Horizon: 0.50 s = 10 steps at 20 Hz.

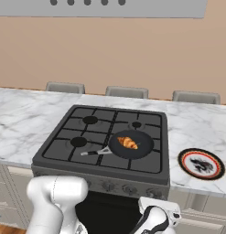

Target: Pick the croissant and place it on the pan. Then turn on the stove to warm the croissant.

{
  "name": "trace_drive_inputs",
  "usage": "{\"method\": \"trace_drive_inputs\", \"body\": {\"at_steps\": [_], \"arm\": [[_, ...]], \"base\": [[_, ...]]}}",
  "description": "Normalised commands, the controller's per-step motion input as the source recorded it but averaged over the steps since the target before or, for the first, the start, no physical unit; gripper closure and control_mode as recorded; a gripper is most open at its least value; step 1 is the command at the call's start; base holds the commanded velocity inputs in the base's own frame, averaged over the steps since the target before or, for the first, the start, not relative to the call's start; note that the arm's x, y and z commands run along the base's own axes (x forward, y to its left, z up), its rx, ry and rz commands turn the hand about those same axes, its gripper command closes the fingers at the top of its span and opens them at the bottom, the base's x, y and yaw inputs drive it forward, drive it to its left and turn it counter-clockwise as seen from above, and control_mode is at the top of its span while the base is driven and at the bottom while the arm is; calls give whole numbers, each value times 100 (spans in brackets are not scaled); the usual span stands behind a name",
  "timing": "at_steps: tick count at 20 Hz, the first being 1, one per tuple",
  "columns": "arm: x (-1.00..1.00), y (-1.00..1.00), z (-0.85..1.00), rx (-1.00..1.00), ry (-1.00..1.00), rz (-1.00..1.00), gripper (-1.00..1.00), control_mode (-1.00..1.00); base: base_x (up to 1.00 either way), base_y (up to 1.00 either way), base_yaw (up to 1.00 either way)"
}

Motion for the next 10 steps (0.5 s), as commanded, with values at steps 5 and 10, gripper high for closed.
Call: {"method": "trace_drive_inputs", "body": {"at_steps": [5, 10], "arm": [[0, 0, 0, -3, 0, 0, 100, -100], [0, 0, 0, -2, -1, 0, 100, -100]], "base": [[0, 0, 0], [0, 0, 0]]}}
